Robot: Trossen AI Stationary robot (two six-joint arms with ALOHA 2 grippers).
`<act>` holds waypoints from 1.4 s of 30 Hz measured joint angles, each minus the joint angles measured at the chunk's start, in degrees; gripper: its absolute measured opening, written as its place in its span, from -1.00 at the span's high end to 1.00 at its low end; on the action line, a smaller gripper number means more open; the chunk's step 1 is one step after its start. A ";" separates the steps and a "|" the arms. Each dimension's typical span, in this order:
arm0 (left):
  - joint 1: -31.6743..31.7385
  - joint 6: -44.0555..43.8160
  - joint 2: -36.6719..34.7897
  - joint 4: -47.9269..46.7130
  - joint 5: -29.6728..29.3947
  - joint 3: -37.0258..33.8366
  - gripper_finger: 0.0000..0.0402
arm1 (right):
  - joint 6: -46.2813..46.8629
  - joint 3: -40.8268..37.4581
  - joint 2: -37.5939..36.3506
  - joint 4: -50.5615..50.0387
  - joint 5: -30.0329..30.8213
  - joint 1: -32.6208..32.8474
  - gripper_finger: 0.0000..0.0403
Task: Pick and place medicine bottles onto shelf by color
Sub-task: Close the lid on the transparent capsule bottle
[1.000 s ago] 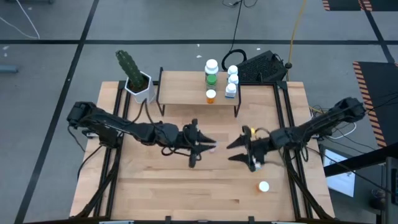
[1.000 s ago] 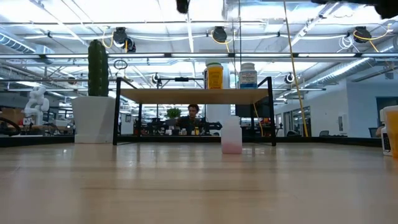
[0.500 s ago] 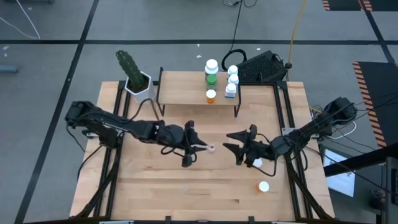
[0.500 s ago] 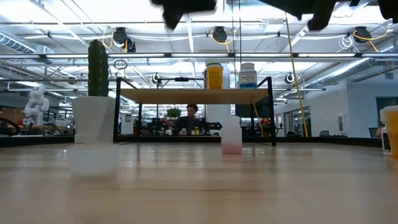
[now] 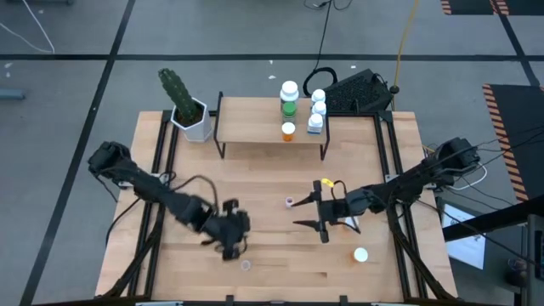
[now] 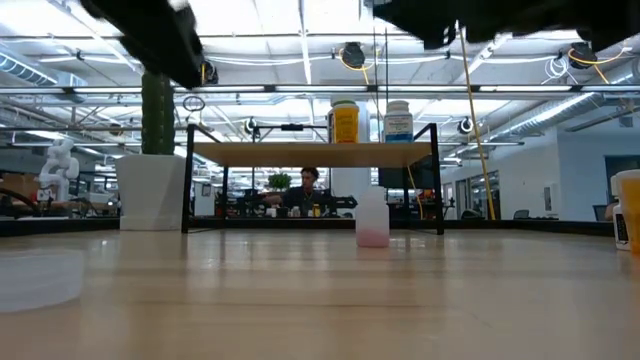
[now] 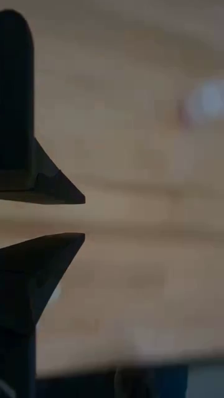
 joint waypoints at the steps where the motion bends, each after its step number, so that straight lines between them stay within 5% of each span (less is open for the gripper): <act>1: -1.67 -0.08 0.84 1.26 -0.07 0.09 0.55 | 0.59 0.00 0.87 0.09 -0.09 0.00 -0.11; 15: -11.39 -6.38 15.49 11.39 -0.82 0.07 -0.43 | 2.27 0.09 6.30 4.45 -4.98 -2.57 -0.11; 22: -10.24 -5.90 20.09 12.08 2.16 0.04 -0.67 | 3.60 0.09 6.20 3.99 -9.02 -5.38 -0.11; 29: -9.82 -4.35 20.58 11.86 2.24 0.13 -0.59 | 4.06 0.09 6.20 2.46 -9.04 -5.57 -0.11; 42: -9.39 -3.93 20.64 10.80 1.37 0.09 0.10 | 3.97 0.09 6.20 2.49 -9.01 -5.57 -0.11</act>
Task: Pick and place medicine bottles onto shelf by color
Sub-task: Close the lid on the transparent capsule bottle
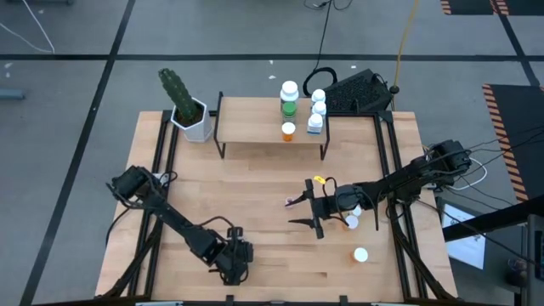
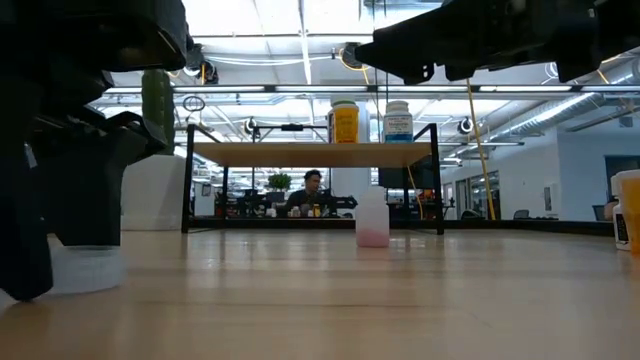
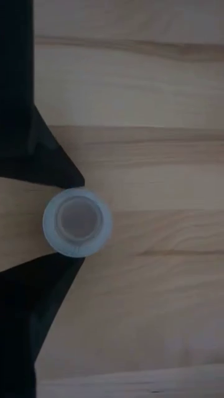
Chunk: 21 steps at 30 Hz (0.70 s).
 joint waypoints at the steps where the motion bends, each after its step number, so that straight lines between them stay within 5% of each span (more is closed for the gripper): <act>1: 0.24 0.34 0.01 0.06 0.14 0.00 0.14 | 0.10 0.00 0.00 -0.01 0.02 0.00 -0.11; 7: 2.58 -0.09 -1.49 1.63 -2.67 -0.13 0.31 | -2.65 0.00 0.00 0.26 1.49 0.01 -0.11; 17: 9.16 8.37 -15.34 6.05 -22.81 -0.13 0.25 | -12.23 -0.07 0.00 7.87 1.58 0.54 -0.11; 21: 9.76 21.05 -18.58 10.28 -27.60 -0.11 0.30 | -1.29 -0.07 0.00 17.09 1.69 -0.03 -0.11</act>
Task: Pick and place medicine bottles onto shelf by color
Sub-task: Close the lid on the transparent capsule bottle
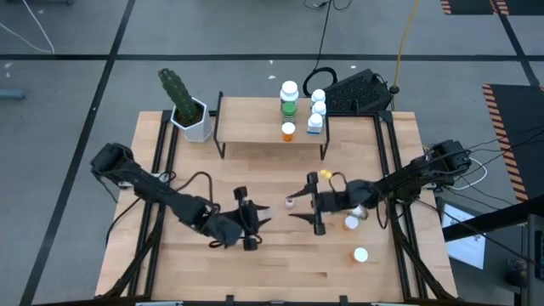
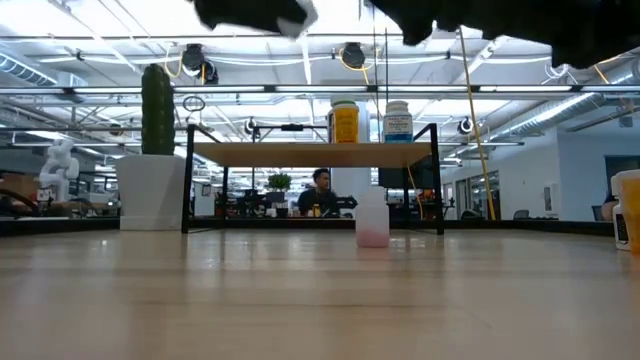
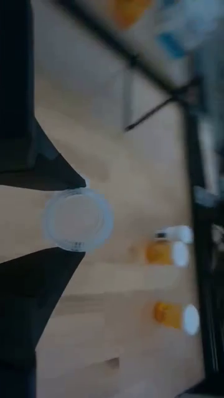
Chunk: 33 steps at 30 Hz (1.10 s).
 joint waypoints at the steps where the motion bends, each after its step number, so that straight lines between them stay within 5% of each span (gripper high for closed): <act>1: 0.03 3.65 -0.45 1.33 -0.34 0.00 0.31 | 6.62 0.00 0.00 2.11 -0.22 -0.60 -0.11; 6: 0.29 23.36 -0.60 10.13 -2.77 0.00 0.26 | 37.00 0.00 0.22 7.40 -17.74 -4.89 -0.13; 9: 0.67 34.29 -0.27 16.02 -2.67 0.02 0.24 | 45.21 -0.09 0.37 7.64 -20.92 -5.57 -0.19; 15: 1.97 47.93 -0.24 23.39 1.58 0.02 0.24 | 48.06 -0.09 0.35 7.29 -19.35 -5.57 -0.35; 21: 3.84 51.81 -0.24 26.40 7.54 0.02 0.24 | 46.50 -0.09 0.35 6.97 -18.15 -5.55 -0.47; 33: 7.87 52.22 -0.24 27.04 13.88 0.02 0.26 | 43.81 0.80 0.35 6.18 -17.63 -5.55 -0.29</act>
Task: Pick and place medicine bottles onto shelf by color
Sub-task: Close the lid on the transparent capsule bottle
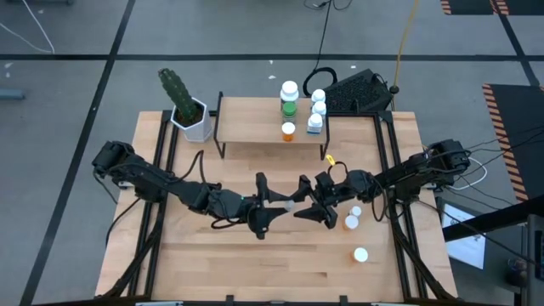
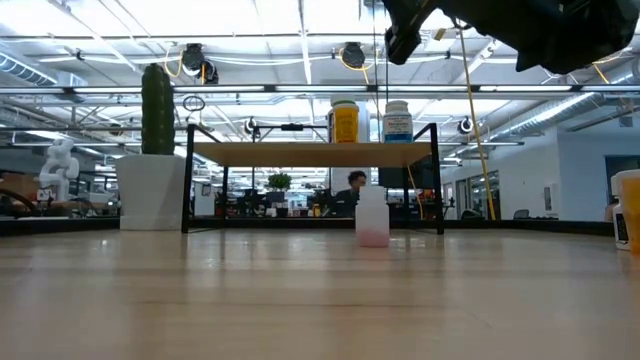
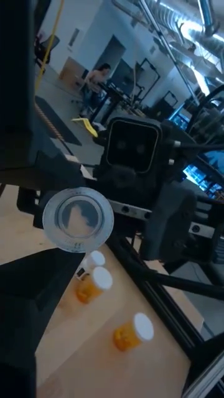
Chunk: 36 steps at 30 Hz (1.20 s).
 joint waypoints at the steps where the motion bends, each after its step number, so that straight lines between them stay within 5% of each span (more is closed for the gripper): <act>1: 0.19 0.04 0.00 0.01 0.03 0.00 0.26 | -0.64 0.44 0.00 -0.31 -0.01 0.00 -0.26; 14: 0.82 -4.38 0.00 -0.79 1.03 0.02 0.24 | -4.71 2.13 -0.48 -6.74 -0.02 -0.36 0.27; 23: 1.07 -15.47 0.00 -7.01 -1.32 0.02 -0.20 | -12.01 2.18 -6.41 -19.97 2.52 -2.32 0.38; 26: 1.10 -20.20 -0.07 -11.03 -1.35 0.04 -0.33 | -16.85 2.22 -10.29 -29.52 5.52 -2.84 0.38; 30: 1.20 -30.10 -0.15 -18.55 -1.27 0.04 -0.46 | -24.42 6.67 -15.52 -54.87 12.81 -3.54 0.38; 36: 5.48 -54.01 1.13 -22.92 -0.04 0.07 -0.51 | -32.78 16.09 -13.15 -80.14 20.95 -1.38 0.38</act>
